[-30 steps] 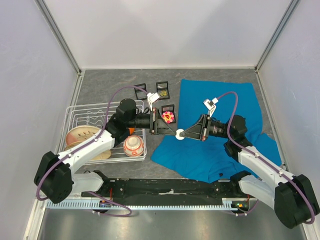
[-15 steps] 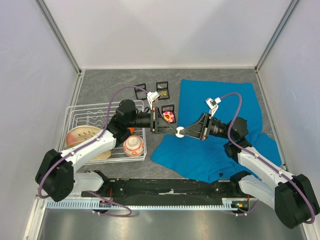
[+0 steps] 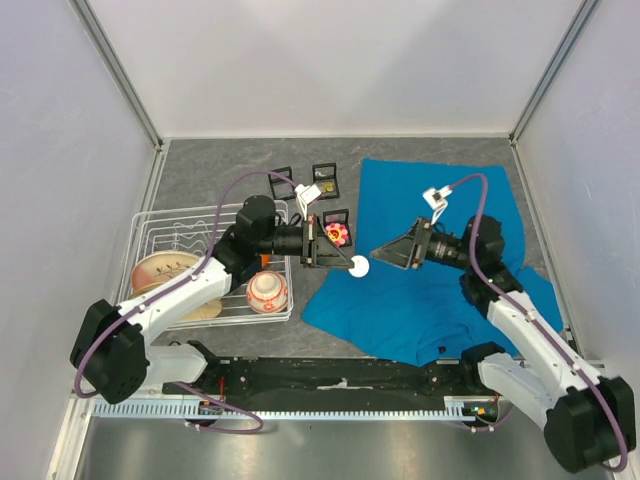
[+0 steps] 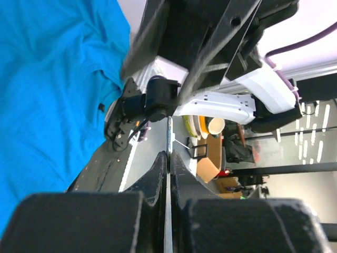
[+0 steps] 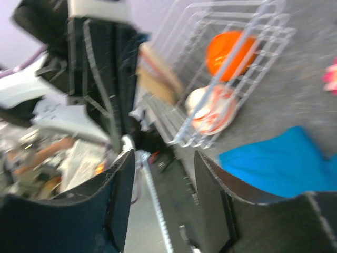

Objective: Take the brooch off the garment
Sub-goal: Close the brooch.

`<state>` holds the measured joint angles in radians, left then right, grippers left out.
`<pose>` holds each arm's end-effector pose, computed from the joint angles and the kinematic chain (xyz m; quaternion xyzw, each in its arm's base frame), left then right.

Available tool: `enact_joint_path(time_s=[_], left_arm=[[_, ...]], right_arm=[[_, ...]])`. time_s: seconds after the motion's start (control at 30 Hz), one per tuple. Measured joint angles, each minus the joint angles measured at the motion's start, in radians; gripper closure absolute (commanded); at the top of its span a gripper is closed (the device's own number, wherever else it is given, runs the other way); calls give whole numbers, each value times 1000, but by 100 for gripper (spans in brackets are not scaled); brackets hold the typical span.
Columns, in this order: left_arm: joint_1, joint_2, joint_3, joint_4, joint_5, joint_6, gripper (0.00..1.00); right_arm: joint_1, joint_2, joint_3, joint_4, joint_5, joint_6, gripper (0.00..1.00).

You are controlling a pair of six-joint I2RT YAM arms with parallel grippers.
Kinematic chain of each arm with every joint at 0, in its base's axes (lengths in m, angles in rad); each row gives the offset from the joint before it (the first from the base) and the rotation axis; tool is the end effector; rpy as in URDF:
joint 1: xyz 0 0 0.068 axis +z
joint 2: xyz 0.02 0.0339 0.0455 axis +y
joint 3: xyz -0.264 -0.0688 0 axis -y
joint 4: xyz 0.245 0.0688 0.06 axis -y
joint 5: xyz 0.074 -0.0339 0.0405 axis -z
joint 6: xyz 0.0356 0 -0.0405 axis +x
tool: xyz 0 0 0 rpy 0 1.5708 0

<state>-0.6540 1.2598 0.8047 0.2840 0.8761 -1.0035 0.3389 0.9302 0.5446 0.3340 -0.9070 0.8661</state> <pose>0.2064 -0.1927 0.2946 0.1486 0.7297 -0.6492 0.1550 0.1865 0.0955 0.2837 -0.1214 0.7079 0.6125 0.3300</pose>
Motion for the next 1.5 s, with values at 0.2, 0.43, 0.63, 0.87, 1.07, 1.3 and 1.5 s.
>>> enact_joint_path(time_s=[0.2,0.43,0.63,0.87,1.07,1.3,1.5], left_arm=[[0,-48,85,-182,-36,161,98],[0,-53,97,-195,-37,194,98],[0,-51,97,-195,-35,194,98],[0,-51,95,-171,-26,190,98],[0,-40,72,-100,-4,156,98],[0,-30,42,-47,25,117,98],[0,-30,39,-37,31,104,98]], right_arm=[[-83,-82,79,-274,48,-160,37],[-59,-43,79,-155,-1,-64,30],[55,1,62,7,-16,31,36],[91,31,21,103,-19,85,48],[93,54,5,188,-38,138,45],[94,63,0,259,-39,193,41],[94,74,0,280,-40,210,61]])
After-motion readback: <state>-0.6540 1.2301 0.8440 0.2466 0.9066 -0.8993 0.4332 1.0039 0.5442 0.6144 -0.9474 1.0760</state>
